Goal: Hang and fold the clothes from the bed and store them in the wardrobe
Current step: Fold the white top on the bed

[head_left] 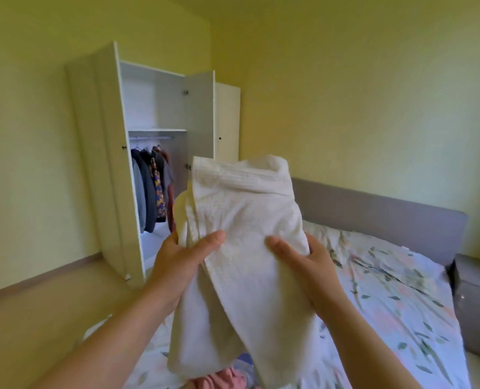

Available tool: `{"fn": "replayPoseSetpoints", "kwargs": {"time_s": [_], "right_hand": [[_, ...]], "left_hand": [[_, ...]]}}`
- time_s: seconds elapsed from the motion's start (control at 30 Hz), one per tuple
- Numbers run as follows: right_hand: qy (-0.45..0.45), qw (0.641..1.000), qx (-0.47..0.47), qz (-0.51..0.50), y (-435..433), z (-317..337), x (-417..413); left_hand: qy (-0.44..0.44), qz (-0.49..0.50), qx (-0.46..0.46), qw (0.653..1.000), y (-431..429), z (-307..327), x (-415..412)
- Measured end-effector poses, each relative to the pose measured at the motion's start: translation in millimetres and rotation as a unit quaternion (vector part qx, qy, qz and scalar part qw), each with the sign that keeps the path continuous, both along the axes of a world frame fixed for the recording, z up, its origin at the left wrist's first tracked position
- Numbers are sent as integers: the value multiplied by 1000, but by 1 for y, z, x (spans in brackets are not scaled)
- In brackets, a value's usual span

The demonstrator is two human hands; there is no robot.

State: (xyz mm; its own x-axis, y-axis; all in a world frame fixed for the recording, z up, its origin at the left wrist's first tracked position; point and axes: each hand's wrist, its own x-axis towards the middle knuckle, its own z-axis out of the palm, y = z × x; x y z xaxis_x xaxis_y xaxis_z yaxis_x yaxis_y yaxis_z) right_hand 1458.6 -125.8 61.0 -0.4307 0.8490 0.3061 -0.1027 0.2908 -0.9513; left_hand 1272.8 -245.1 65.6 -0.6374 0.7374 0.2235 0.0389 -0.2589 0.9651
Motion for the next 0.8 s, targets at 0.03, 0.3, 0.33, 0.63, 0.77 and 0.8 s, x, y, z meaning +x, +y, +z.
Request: {"fn": "replayPoseSetpoints", "kwargs": {"time_s": [0.03, 0.3, 0.33, 0.63, 0.77, 0.8], "right_hand": [[0, 1000, -1, 12, -10, -1, -23], [-17, 998, -17, 64, -61, -8, -163], [-18, 997, -14, 67, -61, -8, -176], [4, 994, 0, 109, -28, -11, -290], [12, 992, -11, 127, -12, -7, -345], [14, 991, -12, 133, -9, -5, -359]], "left_hand": [[-4, 4, 2, 1000, -14, 0, -20], [-34, 75, 0, 997, -90, 1, -133], [-35, 83, 0, 996, -92, 1, -143], [-31, 148, -12, 988, -75, -1, -237], [-22, 166, -20, 986, -66, 7, -282], [-18, 171, -21, 985, -66, 9, -294]]}}
